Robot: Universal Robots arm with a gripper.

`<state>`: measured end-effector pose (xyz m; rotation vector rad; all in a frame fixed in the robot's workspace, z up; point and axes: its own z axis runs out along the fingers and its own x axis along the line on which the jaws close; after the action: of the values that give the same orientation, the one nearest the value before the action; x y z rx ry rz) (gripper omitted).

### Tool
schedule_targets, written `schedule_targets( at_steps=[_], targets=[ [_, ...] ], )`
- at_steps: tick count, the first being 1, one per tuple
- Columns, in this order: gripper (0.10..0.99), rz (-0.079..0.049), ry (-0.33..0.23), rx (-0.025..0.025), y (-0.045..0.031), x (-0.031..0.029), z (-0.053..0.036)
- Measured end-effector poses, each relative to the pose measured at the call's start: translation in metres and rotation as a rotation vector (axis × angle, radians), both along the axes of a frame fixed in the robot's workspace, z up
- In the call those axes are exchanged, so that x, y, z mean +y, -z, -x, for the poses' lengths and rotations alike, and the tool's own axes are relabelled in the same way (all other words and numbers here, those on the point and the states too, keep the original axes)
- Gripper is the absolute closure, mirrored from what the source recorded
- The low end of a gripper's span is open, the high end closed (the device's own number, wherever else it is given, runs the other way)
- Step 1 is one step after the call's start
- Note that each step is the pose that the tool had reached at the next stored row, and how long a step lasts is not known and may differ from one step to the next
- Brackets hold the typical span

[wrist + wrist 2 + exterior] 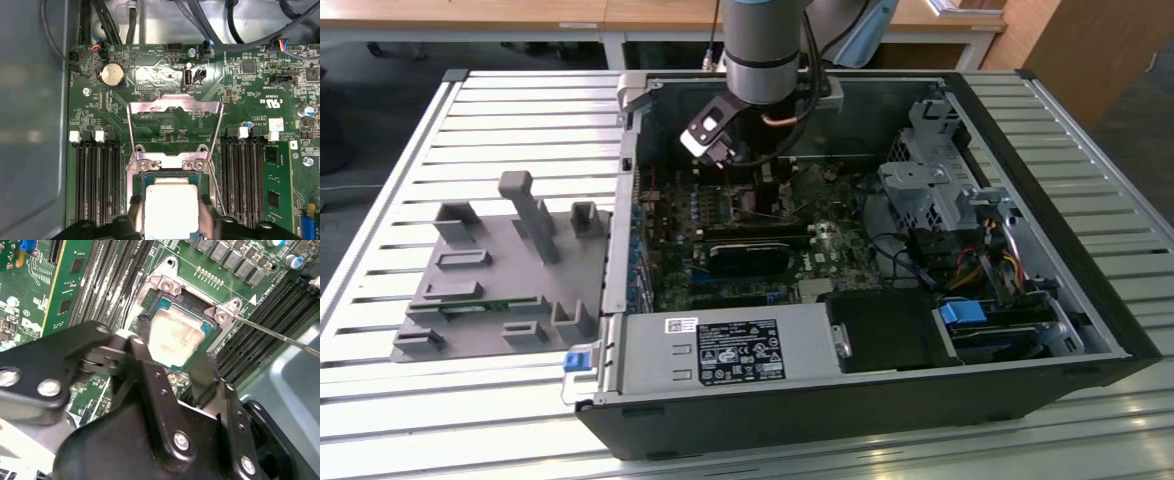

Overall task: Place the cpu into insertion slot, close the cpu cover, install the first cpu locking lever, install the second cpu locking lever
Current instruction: 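Place the cpu into insertion slot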

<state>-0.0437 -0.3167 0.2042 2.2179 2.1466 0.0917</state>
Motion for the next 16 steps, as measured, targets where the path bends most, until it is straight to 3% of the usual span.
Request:
schedule_targets(
  at_steps=[3, 5, 7, 8, 11, 16],
  targets=[
    [0.671, 0.000, 0.000, 0.0000, -0.0025, 0.0000, 0.0000],
    [0.671, 0.000, 0.000, 0.0000, -0.0040, 0.0000, 0.0000],
    [0.784, 0.000, 0.000, -0.0001, -0.0052, 0.0000, 0.0000],
    [0.784, 0.000, 0.000, 0.0000, -0.0057, 0.0000, 0.0000],
    [0.961, 0.000, 0.000, -0.0001, -0.0069, 0.0000, 0.0000],
    [0.980, 0.000, 0.000, 0.0000, -0.0082, 0.0000, 0.0000]
  ],
)
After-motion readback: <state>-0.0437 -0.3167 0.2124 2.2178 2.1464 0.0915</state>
